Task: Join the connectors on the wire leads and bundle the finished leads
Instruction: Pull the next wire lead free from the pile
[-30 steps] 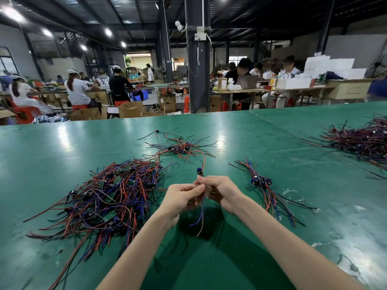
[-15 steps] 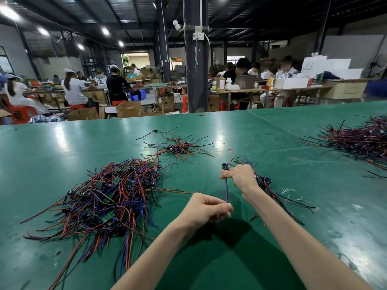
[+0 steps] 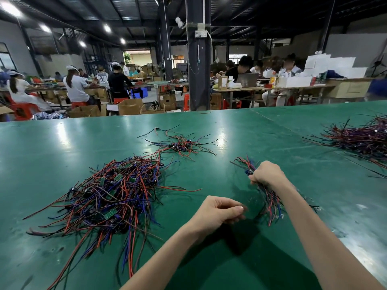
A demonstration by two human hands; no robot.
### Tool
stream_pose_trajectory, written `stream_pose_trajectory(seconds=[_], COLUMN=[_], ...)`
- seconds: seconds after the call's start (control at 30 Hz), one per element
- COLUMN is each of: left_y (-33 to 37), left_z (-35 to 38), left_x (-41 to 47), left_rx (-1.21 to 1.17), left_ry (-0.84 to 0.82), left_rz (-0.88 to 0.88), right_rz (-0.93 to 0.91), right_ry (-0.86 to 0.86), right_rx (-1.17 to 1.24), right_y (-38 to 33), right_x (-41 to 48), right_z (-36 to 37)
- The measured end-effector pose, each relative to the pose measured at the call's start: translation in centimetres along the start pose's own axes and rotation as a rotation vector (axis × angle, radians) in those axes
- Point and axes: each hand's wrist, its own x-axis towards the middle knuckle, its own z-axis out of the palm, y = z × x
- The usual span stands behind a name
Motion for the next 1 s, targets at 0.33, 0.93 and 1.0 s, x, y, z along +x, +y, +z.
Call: stream_pose_trajectory(seconds=[0.33, 0.93, 1.0], left_y=[0.4, 0.5, 0.7], left_z=[-0.2, -8.7, -8.5], left_x=[-0.2, -0.4, -0.4], left_rx=[-0.023, 1.562, 1.547], left_ry=[0.020, 0.704, 0.705], left_rz=[-0.041, -0.422, -0.402], right_rz=[0.049, -0.306, -0.421], right_ry=[0.176, 0.393, 0.387], right_rx=[-0.271, -0.409, -0.421], right_y=[0.3, -3.0, -3.6], right_x=[-0.5, -3.9, -5.0], right_z=[0.2, 4.5, 6.2])
